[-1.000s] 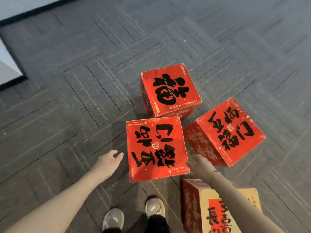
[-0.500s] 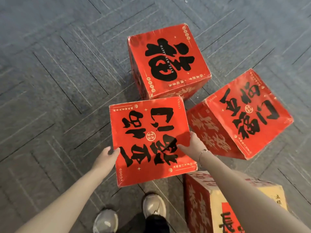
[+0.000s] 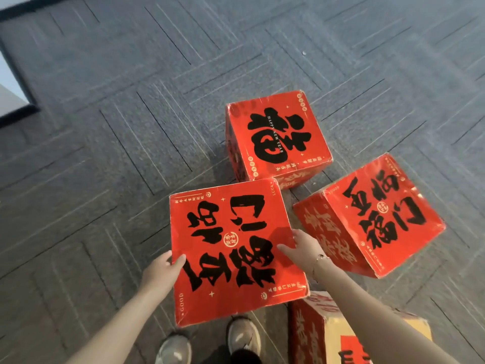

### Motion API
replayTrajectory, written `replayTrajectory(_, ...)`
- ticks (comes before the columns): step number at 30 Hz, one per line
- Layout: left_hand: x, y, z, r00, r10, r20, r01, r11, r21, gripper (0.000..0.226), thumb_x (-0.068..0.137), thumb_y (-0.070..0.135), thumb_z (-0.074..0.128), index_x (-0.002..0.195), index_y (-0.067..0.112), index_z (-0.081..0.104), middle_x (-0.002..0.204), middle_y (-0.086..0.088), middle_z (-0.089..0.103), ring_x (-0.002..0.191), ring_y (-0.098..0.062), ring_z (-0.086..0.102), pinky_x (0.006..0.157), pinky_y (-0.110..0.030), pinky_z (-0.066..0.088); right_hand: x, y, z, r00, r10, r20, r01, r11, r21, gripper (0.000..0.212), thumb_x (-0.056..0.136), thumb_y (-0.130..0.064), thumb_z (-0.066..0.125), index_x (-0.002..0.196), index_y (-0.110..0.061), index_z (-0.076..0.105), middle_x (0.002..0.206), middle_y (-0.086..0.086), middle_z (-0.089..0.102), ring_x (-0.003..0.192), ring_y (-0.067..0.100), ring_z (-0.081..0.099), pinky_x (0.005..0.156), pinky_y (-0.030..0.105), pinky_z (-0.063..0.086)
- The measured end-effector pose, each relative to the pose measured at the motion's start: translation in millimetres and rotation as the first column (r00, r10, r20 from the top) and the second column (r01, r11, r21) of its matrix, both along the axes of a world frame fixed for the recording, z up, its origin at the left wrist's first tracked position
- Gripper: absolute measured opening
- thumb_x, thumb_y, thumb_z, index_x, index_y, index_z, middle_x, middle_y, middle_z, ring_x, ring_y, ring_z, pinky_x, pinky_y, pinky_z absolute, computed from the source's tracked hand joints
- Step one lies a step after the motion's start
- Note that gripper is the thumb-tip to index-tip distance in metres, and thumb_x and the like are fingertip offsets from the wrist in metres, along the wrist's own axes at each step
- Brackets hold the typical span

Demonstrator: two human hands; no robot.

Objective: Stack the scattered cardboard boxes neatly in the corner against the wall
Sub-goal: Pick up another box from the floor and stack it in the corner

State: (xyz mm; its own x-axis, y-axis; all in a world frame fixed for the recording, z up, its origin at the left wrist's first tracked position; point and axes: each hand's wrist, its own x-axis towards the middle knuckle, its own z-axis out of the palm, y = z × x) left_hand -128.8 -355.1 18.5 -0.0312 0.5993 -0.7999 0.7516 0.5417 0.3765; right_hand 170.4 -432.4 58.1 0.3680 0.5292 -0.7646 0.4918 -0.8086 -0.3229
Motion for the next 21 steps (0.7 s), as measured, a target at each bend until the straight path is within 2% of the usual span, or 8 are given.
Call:
replayTrajectory(2, -15.1, 3.4, 25.8, 0.998, 0.067, 0.005, -0.067, 0.996, 0.061, 0.054, 0.093, 0.041, 0.055, 0.134, 0.006, 0.052, 0.128, -0.014, 0.06, 0.118, -0.029, 0.058, 0.102, -0.041, 0.043, -10.0, 8.2, 32.1, 0.998, 0.065, 0.025, -0.065, 0.998, 0.022, 0.063, 0.09, -0.038, 0.057, 0.143, -0.013, 0.033, 0.141, 0.005, 0.046, 0.122, 0.02, 0.051, 0.095, 0.029, 0.045)
replayTrajectory(5, -36.1, 8.5, 72.2, 0.99, 0.14, 0.025, -0.142, 0.976, 0.165, 0.041, 0.091, 0.034, 0.061, 0.121, 0.008, 0.063, 0.113, -0.011, 0.069, 0.104, -0.027, 0.065, 0.094, -0.045, 0.049, -24.8, 24.5, 88.3, 0.989, 0.138, 0.047, -0.141, 0.987, 0.077, 0.063, 0.088, -0.04, 0.059, 0.141, -0.014, 0.037, 0.136, 0.005, 0.051, 0.121, 0.019, 0.053, 0.097, 0.029, 0.045)
replayTrajectory(9, -53.1, 11.1, 166.0, 0.961, 0.258, 0.097, -0.275, 0.905, 0.325, 0.01, 0.087, 0.025, 0.068, 0.096, 0.028, 0.064, 0.083, 0.009, 0.068, 0.083, -0.019, 0.066, 0.08, -0.04, 0.054, -43.6, 50.3, 175.0, 0.977, 0.201, 0.069, -0.211, 0.96, 0.183, 0.06, 0.086, -0.037, 0.063, 0.138, -0.015, 0.044, 0.132, 0.003, 0.056, 0.119, 0.018, 0.054, 0.097, 0.027, 0.043)
replayTrajectory(13, -83.4, 17.3, 253.5, 0.915, 0.36, 0.18, -0.403, 0.829, 0.389, 0.025, 0.082, 0.019, 0.072, 0.106, 0.013, 0.067, 0.096, -0.002, 0.071, 0.094, -0.022, 0.066, 0.077, -0.032, 0.05, -77.9, 78.6, 263.6, 0.971, 0.229, 0.072, -0.239, 0.911, 0.335, 0.061, 0.084, -0.032, 0.066, 0.138, -0.014, 0.042, 0.129, 0.003, 0.056, 0.111, 0.015, 0.056, 0.092, 0.024, 0.044)
replayTrajectory(15, -107.0, 20.0, 288.7, 0.881, 0.413, 0.231, -0.473, 0.755, 0.455, 0.051, 0.078, 0.035, 0.076, 0.119, 0.008, 0.063, 0.109, -0.007, 0.069, 0.102, -0.024, 0.065, 0.085, -0.037, 0.052, -102.2, 91.3, 303.0, 0.976, 0.215, 0.023, -0.203, 0.873, 0.443, 0.056, 0.084, -0.027, 0.067, 0.134, -0.018, 0.044, 0.121, -0.002, 0.056, 0.093, 0.004, 0.057, 0.079, 0.015, 0.047)
replayTrajectory(17, -129.2, 18.8, 331.9, 0.879, 0.416, 0.235, -0.474, 0.704, 0.529, 0.06, 0.077, 0.049, 0.071, 0.125, 0.014, 0.06, 0.108, -0.002, 0.07, 0.095, -0.018, 0.067, 0.073, -0.033, 0.055, -128.4, 103.6, 336.7, 0.977, 0.202, -0.063, -0.14, 0.84, 0.524, 0.053, 0.084, -0.025, 0.067, 0.132, -0.025, 0.045, 0.115, -0.008, 0.058, 0.086, -0.004, 0.058, 0.071, 0.015, 0.052)
replayTrajectory(19, -156.1, 15.2, 375.9, 0.87, 0.441, 0.219, -0.48, 0.659, 0.58, 0.055, 0.08, 0.049, 0.067, 0.126, 0.02, 0.058, 0.097, 0.007, 0.072, 0.08, -0.007, 0.068, 0.054, -0.02, 0.049, -158.0, 116.6, 366.6, 0.968, 0.22, -0.124, -0.112, 0.814, 0.57, 0.052, 0.085, -0.023, 0.067, 0.131, -0.029, 0.044, 0.116, -0.007, 0.063, 0.09, 0.002, 0.064, 0.074, 0.026, 0.058)
replayTrajectory(21, -187.4, 10.5, 412.1, 0.846, 0.463, 0.265, -0.522, 0.615, 0.591, 0.061, 0.079, 0.049, 0.067, 0.13, 0.019, 0.055, 0.09, 0.01, 0.073, 0.073, -0.003, 0.069, 0.054, -0.018, 0.051, -192.0, 129.2, 395.8, 0.948, 0.258, -0.184, -0.1, 0.795, 0.598, 0.052, 0.086, -0.018, 0.065, 0.132, -0.028, 0.043, 0.113, -0.007, 0.063, 0.086, 0.006, 0.067, 0.067, 0.027, 0.059)
